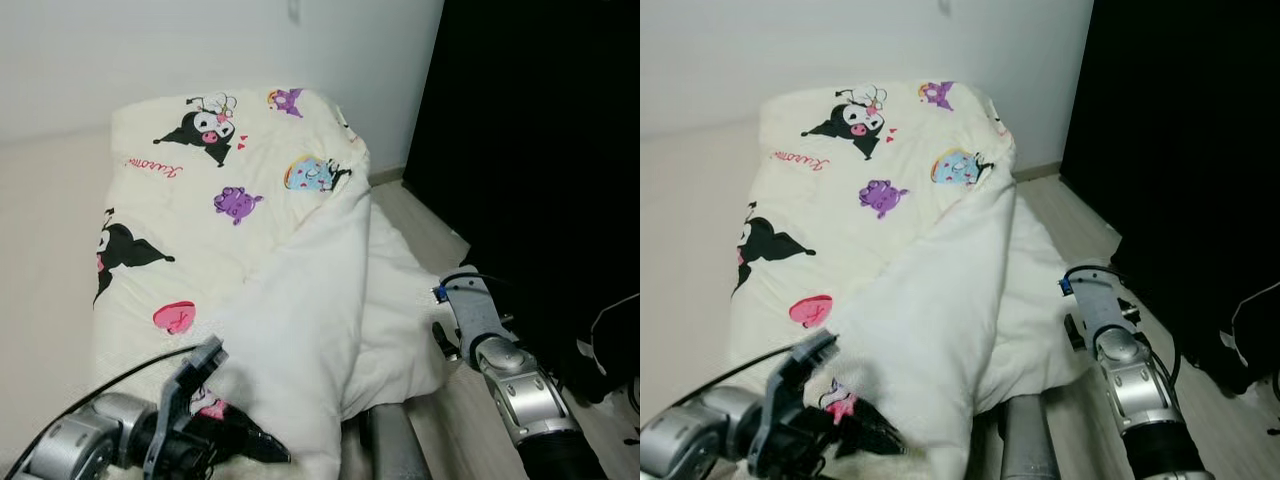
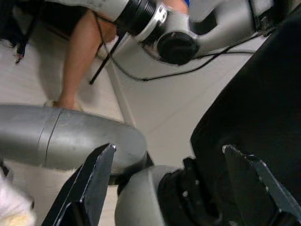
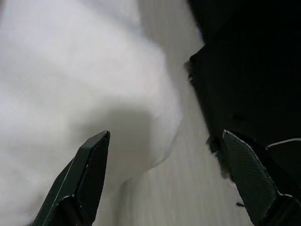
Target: Clean up the room
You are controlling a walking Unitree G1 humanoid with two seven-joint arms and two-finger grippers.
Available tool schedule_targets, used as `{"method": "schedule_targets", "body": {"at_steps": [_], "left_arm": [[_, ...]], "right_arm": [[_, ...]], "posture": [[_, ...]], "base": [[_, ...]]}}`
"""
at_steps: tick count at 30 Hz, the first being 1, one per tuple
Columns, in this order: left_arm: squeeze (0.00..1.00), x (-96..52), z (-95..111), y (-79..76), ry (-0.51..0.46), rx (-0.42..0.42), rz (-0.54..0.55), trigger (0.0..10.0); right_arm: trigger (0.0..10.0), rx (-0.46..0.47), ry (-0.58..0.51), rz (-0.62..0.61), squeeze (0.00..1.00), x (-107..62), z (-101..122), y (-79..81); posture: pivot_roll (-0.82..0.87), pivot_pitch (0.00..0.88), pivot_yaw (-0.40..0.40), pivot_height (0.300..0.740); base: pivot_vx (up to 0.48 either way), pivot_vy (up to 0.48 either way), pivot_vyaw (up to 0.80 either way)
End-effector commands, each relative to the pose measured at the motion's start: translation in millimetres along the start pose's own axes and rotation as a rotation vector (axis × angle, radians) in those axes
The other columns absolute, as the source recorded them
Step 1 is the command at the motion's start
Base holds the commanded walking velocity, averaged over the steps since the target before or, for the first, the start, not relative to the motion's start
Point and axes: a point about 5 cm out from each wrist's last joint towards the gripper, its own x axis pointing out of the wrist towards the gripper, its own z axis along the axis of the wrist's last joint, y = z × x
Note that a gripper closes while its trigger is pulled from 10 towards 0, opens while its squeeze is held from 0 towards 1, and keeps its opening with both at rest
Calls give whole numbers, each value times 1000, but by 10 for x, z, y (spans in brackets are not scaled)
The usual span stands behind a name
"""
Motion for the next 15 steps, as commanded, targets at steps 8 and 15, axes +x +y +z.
{"method": "schedule_targets", "body": {"at_steps": [8,15], "left_arm": [[1000,-188,331,436,-214,157,429,10000],[0,-736,596,926,-589,168,1143,10000]], "right_arm": [[10000,23,-434,285,59,-136,844,437],[10000,42,-669,761,0,-619,1398,1208]], "posture": [[-165,120,12,560],[-151,117,3,560]], "base": [[0,0,0],[0,0,0]]}}
